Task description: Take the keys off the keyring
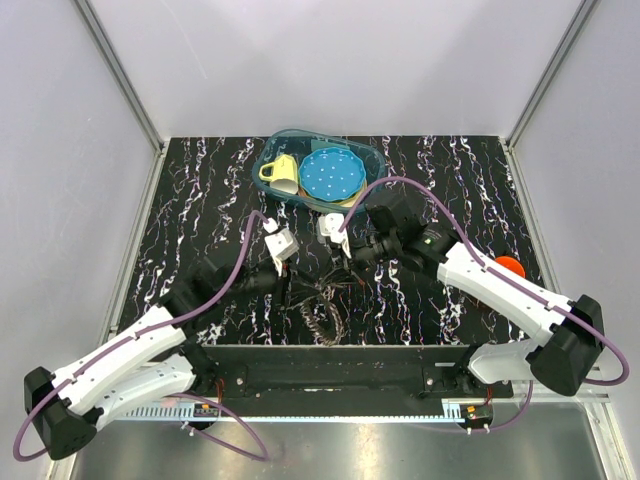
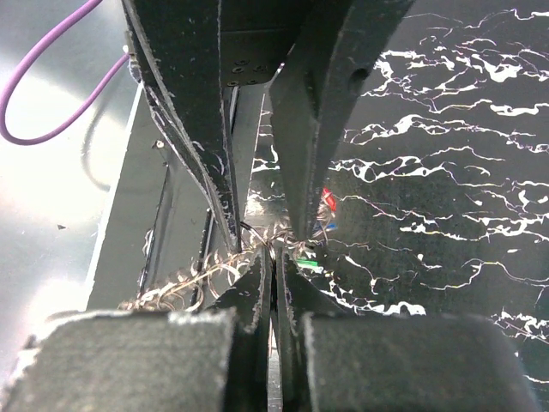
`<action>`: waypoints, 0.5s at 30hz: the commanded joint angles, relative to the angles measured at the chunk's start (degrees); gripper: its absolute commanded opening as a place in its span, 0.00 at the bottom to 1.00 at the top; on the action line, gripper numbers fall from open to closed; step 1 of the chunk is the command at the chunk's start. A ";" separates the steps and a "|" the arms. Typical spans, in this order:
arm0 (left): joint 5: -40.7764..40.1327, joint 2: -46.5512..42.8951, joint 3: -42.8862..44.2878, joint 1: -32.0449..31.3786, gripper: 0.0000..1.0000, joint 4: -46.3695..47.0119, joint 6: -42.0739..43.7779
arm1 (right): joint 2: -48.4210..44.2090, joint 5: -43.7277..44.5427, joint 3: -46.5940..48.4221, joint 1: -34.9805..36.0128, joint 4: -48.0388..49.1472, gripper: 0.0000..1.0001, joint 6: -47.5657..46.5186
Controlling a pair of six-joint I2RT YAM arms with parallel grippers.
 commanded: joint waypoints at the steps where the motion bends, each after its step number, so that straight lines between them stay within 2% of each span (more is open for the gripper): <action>1: -4.28 0.29 2.43 -0.47 0.34 3.19 0.04 | -0.62 -0.88 2.41 -0.41 3.34 0.00 1.34; 6: -5.34 0.03 2.26 -0.56 0.16 3.01 0.22 | -0.36 -1.14 1.97 -0.32 3.43 0.00 1.77; 7: -5.17 0.21 2.35 -0.47 0.05 2.92 0.22 | -0.27 -1.32 2.14 -0.32 3.43 0.00 1.95; 8: -5.00 0.38 2.52 -0.47 0.00 2.66 0.30 | -0.18 -1.49 2.05 -0.32 3.69 0.00 2.47; 15: -9.64 -2.60 -0.72 -0.47 0.00 4.41 -0.66 | -0.53 -0.09 0.65 -0.32 6.77 0.00 9.68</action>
